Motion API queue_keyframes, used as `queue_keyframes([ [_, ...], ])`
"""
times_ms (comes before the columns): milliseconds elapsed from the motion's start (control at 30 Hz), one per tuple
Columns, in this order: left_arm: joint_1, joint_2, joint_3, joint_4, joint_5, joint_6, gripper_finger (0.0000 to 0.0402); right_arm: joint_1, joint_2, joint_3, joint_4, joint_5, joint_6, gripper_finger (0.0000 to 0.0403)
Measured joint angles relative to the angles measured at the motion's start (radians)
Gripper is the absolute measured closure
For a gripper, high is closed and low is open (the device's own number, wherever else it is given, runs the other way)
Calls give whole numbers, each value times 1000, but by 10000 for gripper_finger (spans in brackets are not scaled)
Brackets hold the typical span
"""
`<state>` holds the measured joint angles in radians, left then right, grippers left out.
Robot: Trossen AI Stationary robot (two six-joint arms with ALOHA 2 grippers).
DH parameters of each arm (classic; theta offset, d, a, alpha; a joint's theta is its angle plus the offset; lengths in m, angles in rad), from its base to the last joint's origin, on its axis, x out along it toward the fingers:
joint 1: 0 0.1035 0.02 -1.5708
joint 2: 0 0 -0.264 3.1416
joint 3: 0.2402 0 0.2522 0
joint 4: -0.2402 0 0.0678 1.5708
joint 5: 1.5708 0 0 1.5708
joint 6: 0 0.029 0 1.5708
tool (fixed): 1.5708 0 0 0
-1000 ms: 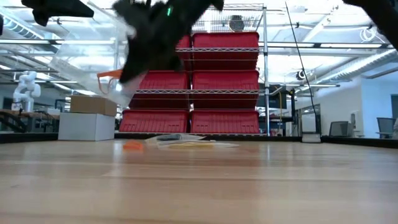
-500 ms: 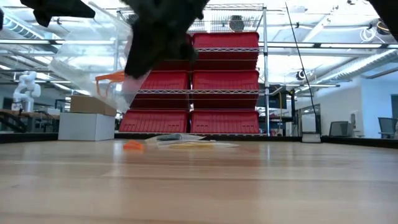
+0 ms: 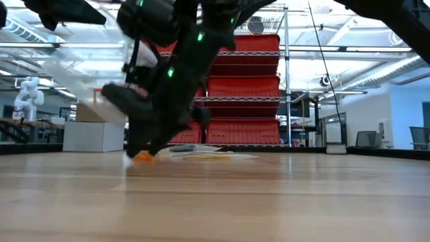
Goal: Sort rubber bands
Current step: Put the left orange rubber band into the transparent zip bag
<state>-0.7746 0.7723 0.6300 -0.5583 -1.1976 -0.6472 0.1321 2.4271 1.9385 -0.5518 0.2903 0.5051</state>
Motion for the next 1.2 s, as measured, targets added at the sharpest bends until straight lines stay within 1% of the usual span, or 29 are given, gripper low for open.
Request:
queue_keyframes([
  [100, 0, 0, 0, 1, 0, 2, 401, -6, 24, 4, 11, -2, 3, 204],
  [167, 0, 0, 0, 4, 4, 1, 401, -6, 38, 5, 18, 1, -20, 227],
  [267, 0, 1, 0, 6, 20, -1, 401, -3, 43, 5, 21, 7, -38, 287],
  [367, -1, 15, 0, 22, 38, -1, 401, 17, 37, 3, 29, 37, -73, 365],
  [400, -1, 20, 0, 23, 42, -1, 401, 25, 35, 2, 33, 50, -87, 384],
  [433, -1, 27, 0, 27, 42, -1, 401, 34, 30, 1, 34, 56, -97, 392],
  [567, -1, 57, 0, 35, 44, -2, 401, 71, -14, -7, 4, 9, -123, 397],
  [767, -1, 71, 0, 51, 64, 3, 401, 143, -158, -2, 33, 18, -207, 402],
  [933, -1, 71, 0, 46, 110, 8, 401, 180, -277, -4, 60, 84, -272, 402],
  [1033, -1, 71, 0, 50, 140, 29, 401, 195, -349, 0, 68, 142, -310, 402],
  [1100, -1, 71, 0, 53, 150, 33, 401, 193, -377, 0, 52, 184, -336, 402],
  [1200, -1, 71, 0, 53, 150, 34, 401, 176, -402, 0, 26, 203, -361, 403],
])
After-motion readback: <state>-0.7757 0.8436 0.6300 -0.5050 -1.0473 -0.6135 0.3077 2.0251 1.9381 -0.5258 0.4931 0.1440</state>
